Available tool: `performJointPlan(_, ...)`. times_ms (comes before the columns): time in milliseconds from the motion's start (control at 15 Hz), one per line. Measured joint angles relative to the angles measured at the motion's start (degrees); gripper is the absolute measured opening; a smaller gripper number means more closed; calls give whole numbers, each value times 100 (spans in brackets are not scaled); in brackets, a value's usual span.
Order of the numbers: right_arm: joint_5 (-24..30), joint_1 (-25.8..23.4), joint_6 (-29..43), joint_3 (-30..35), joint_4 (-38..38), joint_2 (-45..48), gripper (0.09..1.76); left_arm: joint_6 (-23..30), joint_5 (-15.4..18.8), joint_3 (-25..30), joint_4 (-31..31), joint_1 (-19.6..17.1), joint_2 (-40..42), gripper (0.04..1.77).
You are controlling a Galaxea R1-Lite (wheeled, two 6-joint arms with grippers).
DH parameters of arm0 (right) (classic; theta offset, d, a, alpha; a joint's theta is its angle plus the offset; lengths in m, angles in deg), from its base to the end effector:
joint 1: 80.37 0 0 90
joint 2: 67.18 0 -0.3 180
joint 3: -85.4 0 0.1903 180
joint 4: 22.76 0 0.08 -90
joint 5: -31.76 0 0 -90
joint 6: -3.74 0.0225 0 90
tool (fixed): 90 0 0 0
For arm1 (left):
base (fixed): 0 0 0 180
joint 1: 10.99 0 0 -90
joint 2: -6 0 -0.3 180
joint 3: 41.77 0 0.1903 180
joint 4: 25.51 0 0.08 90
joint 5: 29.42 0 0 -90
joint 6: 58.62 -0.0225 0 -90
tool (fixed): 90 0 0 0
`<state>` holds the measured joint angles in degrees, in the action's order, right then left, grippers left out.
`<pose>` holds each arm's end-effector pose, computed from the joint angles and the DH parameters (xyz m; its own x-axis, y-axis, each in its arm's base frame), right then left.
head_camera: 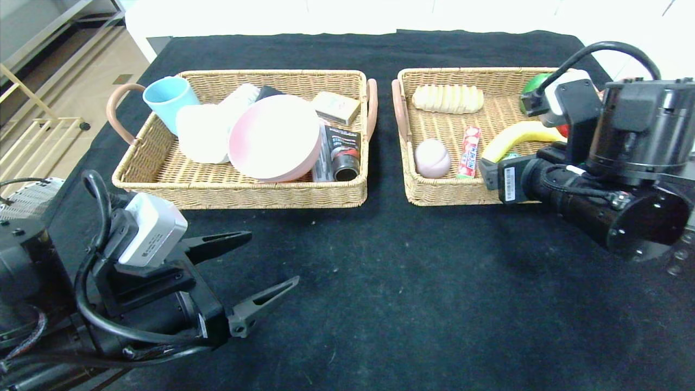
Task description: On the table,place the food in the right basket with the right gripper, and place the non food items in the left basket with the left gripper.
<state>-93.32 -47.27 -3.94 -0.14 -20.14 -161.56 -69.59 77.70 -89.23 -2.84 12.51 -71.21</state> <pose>0.2657 0.1578 0.2592 0.9954 -0.0372 -0.0887 0.0193 0.9807 -0.1946 0.1803 -0.0856 0.1856 0.7524 -0.6481 -0.1178 0.6586 0.7367 0.1532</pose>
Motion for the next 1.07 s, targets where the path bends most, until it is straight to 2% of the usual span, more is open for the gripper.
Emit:
performJointPlan(267, 391, 17, 2, 984, -48, 963, 167, -10, -108, -20, 0, -146, 102, 172)
performJointPlan(600, 944, -397, 29, 1804, -507, 2164, 169, -10, -116, 48, -160, -829, 681, 172)
performJointPlan(733, 1078, -501, 151, 1985, -847, 2638, 169, 0, -124, 100, -561, -958, 1103, 172)
performJointPlan(1067, 1128, -494, 350, 2263, -1916, 3970, 170, 20, -130, 59, -2197, -1165, 2550, 172)
